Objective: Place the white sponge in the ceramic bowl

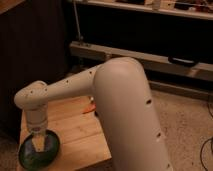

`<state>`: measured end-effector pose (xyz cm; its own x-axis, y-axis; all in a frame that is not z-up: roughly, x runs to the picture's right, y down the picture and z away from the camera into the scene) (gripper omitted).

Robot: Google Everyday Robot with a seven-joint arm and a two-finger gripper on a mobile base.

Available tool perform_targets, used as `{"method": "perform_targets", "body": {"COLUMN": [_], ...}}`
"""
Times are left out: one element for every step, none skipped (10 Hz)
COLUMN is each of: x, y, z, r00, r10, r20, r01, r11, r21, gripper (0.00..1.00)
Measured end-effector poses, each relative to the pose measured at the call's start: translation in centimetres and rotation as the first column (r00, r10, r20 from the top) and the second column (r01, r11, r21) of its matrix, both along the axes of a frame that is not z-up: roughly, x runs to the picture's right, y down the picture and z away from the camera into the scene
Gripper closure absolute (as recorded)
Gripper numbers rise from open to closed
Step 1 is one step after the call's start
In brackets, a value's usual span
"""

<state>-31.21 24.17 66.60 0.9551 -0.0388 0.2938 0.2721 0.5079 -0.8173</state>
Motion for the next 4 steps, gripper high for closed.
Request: {"method": "perform_targets", "body": {"x": [-0.36,-0.47,-0.4,-0.42], "y": [0.23,0.3,0.28,0.27], "z": [0.11,0.17,0.22,0.19], "r00": [1.0,0.999,0.999,0.999], "r10": [-0.027,-0.04,-0.04,-0.04], "r20": [-0.007,-0.011,-0.013,-0.012], "r01": [0.027,0.04,0.04,0.04], "r11": [0.9995,0.999,0.999,0.999], "r21": [-0.014,-0.02,-0.021,-0.021], "gripper": [0.2,0.2,0.2,0.2]}}
